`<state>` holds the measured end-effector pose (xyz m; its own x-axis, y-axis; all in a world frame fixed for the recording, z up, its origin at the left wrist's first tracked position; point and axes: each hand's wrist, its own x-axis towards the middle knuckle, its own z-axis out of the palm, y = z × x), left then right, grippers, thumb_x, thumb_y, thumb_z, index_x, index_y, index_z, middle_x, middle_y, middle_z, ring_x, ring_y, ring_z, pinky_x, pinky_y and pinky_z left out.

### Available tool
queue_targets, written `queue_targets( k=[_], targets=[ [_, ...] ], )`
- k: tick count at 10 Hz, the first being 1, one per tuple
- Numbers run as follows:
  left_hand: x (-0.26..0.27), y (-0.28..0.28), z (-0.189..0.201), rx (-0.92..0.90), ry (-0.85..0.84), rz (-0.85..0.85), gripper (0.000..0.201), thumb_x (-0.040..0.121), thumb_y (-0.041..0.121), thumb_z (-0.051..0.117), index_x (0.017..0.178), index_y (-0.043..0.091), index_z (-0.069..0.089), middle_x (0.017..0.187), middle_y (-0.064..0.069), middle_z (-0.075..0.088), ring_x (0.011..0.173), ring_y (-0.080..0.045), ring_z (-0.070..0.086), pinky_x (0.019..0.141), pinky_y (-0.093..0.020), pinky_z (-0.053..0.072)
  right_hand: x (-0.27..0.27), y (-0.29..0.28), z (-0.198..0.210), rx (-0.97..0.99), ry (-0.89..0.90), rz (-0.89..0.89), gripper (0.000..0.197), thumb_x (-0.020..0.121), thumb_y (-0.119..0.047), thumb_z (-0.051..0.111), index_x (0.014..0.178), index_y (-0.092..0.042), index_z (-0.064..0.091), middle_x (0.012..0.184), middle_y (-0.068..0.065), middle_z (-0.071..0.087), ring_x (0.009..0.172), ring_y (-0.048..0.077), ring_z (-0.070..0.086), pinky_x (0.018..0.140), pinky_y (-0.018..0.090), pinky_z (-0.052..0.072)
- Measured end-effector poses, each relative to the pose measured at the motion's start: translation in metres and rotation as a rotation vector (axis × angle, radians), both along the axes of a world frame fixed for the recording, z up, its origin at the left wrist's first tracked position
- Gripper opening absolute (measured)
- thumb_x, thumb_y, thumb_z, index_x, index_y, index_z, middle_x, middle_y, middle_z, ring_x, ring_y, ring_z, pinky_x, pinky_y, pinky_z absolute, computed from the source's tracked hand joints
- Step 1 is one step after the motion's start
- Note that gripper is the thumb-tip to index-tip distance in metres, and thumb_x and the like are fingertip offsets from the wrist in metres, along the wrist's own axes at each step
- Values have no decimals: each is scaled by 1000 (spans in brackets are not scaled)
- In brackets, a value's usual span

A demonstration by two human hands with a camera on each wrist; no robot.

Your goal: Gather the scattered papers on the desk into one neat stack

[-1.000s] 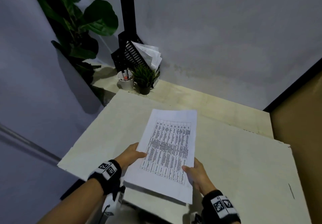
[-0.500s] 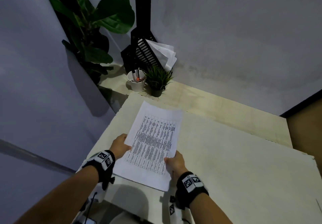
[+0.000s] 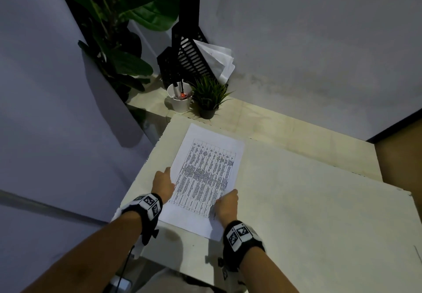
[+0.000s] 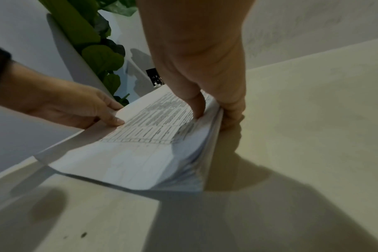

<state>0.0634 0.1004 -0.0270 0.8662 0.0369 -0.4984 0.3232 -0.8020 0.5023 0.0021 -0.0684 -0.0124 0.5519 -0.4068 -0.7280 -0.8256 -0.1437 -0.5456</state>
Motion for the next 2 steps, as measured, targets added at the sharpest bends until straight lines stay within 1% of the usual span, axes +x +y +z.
queue_targets(
  k=[1, 2],
  targets=[
    [2, -1, 9, 159, 15, -19, 62, 89, 22, 53, 140, 7, 22, 137, -21, 28, 122, -37, 33, 100, -44, 38, -7, -7, 5, -338, 54, 266, 71, 86, -27, 57, 138, 2, 18, 142, 18, 26, 127, 36, 31, 103, 46, 33],
    [5, -1, 15, 138, -28, -16, 75, 87, 34, 53, 144, 10, 10, 146, -17, 17, 129, -37, 24, 106, -46, 30, -10, -24, 7, -378, 21, 279, 86, 82, -45, 59, 140, 0, 16, 145, 17, 21, 129, 37, 27, 103, 49, 32]
  ],
)
